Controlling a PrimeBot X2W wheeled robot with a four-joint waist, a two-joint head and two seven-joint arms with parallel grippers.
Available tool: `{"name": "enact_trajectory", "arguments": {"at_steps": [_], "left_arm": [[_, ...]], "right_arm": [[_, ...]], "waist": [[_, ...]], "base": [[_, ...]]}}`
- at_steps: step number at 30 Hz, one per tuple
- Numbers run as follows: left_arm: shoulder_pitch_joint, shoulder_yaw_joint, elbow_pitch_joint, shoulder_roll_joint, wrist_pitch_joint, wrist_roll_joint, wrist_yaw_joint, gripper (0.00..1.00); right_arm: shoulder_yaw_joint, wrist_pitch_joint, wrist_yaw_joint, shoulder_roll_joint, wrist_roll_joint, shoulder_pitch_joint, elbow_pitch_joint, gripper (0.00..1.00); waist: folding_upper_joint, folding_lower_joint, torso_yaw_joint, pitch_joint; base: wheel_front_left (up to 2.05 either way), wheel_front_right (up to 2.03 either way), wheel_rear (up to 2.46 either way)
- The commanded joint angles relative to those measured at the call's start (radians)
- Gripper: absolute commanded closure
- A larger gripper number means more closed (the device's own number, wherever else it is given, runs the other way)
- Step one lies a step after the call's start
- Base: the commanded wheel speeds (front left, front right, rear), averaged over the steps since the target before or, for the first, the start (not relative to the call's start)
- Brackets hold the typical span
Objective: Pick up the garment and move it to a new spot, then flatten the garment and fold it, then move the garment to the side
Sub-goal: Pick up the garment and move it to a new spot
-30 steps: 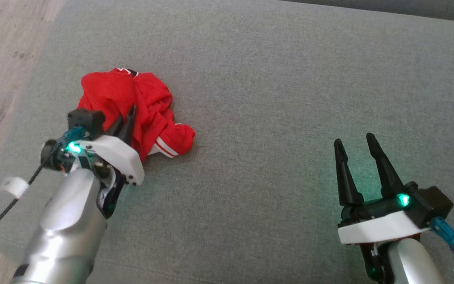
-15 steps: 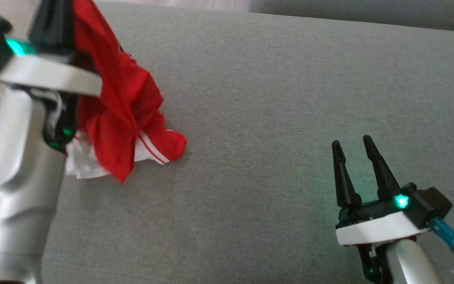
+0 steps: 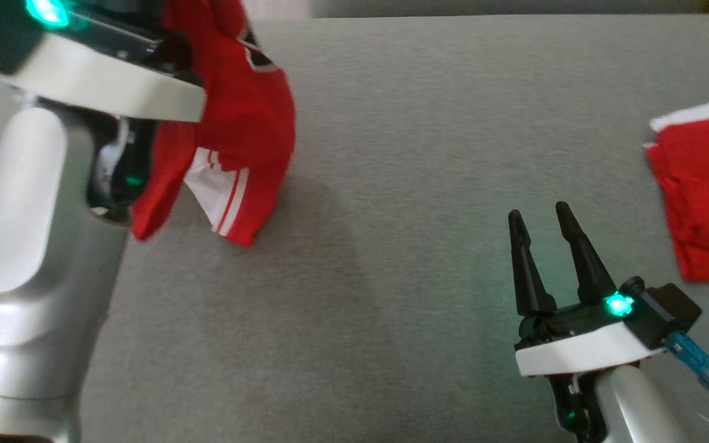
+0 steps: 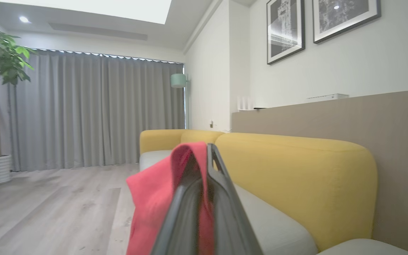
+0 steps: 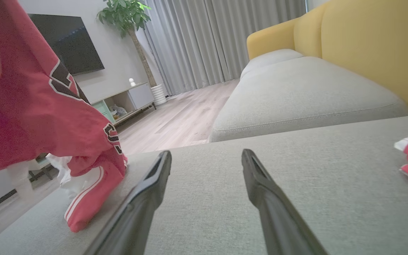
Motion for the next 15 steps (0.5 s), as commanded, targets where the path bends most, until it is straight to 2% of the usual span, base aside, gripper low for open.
{"name": "enact_trajectory", "arguments": {"at_steps": [1,9,15], "left_arm": [[-0.065,0.031,-0.038,0.024,0.003,0.001,0.004,1.00],[-0.101,-0.030,-0.001,-0.029,0.009,0.013,0.003,1.00],[-0.142,-0.026,0.059,-0.065,-0.007,-0.006,0.010,1.00]], "right_arm": [[0.027,-0.011,-0.001,-0.004,0.005,-0.032,-0.035,0.00],[0.050,-0.011,-0.001,-0.004,0.030,-0.034,-0.038,0.00],[0.068,-0.011,-0.001,-0.004,0.042,-0.032,-0.040,0.00]], "waist": [[0.0000,0.0000,-0.036,0.001],[0.0000,0.0000,-0.147,-0.006],[0.0000,0.0000,-0.207,-0.010]], "base": [[0.00,0.00,0.00],[0.00,0.00,0.00],[0.00,0.00,0.00]]}}
